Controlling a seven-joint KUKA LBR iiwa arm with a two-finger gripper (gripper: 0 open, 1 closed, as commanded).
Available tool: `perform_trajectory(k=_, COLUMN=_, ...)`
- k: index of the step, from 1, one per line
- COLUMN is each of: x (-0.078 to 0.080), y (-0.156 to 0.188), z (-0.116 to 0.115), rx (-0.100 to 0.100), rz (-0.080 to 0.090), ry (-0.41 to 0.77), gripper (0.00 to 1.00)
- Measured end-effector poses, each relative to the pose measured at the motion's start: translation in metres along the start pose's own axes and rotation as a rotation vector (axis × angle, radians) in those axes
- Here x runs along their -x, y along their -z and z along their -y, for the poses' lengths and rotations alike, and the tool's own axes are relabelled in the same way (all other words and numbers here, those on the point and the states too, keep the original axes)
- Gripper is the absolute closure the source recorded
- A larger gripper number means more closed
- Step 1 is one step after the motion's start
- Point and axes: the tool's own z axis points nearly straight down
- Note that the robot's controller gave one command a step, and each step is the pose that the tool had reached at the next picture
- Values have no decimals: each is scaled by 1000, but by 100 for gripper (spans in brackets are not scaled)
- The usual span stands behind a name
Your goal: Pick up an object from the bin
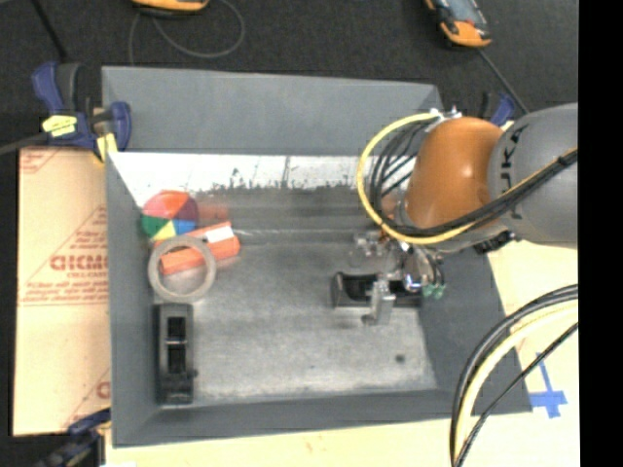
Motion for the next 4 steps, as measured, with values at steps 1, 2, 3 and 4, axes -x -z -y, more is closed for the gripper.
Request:
perform_trajectory(k=1, x=3, y=-41, z=11, rx=3, rz=-4, ry=-72, gripper=0)
perform_trajectory(k=2, x=11, y=-51, z=28, rx=0, rz=-1, ry=14, gripper=100)
perform_trajectory(k=3, x=11, y=-51, z=28, rx=0, rz=-1, ry=14, gripper=100)
perform_trajectory(k=4, x=0, y=134, z=46, rx=0, rz=-3, ry=55, gripper=100)
